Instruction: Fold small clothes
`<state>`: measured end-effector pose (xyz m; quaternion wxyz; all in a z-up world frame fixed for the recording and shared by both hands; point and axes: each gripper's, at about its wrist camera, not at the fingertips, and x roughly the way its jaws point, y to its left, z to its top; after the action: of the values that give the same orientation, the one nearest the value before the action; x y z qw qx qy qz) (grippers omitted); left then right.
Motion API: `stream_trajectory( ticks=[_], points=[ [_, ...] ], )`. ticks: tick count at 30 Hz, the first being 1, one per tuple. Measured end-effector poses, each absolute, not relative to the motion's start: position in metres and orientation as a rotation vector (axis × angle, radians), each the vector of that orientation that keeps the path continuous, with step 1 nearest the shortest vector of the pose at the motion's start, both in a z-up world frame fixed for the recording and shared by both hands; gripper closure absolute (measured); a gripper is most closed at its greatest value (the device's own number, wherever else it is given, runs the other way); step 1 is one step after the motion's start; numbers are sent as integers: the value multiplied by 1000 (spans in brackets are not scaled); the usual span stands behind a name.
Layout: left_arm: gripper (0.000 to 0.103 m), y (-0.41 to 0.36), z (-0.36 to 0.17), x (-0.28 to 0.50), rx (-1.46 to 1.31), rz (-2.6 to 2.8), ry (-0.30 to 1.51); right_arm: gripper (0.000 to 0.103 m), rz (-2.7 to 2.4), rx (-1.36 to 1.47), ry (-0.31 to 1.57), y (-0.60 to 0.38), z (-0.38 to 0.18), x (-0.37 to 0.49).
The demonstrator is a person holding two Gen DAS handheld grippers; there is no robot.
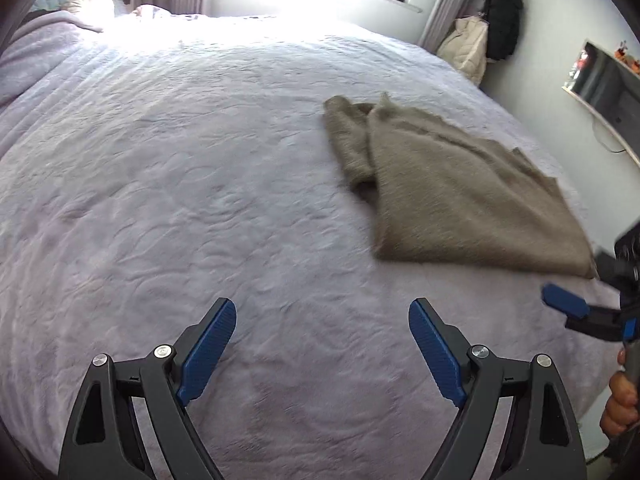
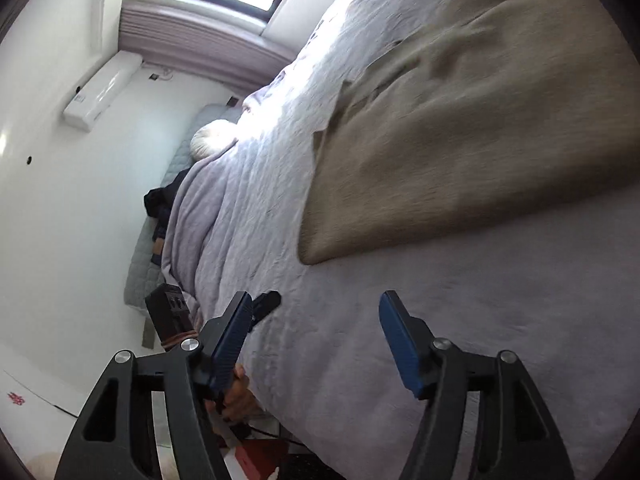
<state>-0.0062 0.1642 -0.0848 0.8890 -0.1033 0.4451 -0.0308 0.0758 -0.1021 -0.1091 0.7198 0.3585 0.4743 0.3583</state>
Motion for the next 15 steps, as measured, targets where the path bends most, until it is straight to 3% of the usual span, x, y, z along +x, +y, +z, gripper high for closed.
stream_trajectory(
  ticks=[9, 12, 15],
  points=[
    [14, 183, -106, -20, -282, -21, 904, 38, 691, 934, 1121, -27, -155, 121],
    [3, 174, -112, -20, -241, -33, 894, 38, 680, 1005, 1097, -24, -160, 129],
    [1, 164, -114, -21, -186, -2, 888, 45, 642, 1093, 1104, -27, -169, 137]
  ],
)
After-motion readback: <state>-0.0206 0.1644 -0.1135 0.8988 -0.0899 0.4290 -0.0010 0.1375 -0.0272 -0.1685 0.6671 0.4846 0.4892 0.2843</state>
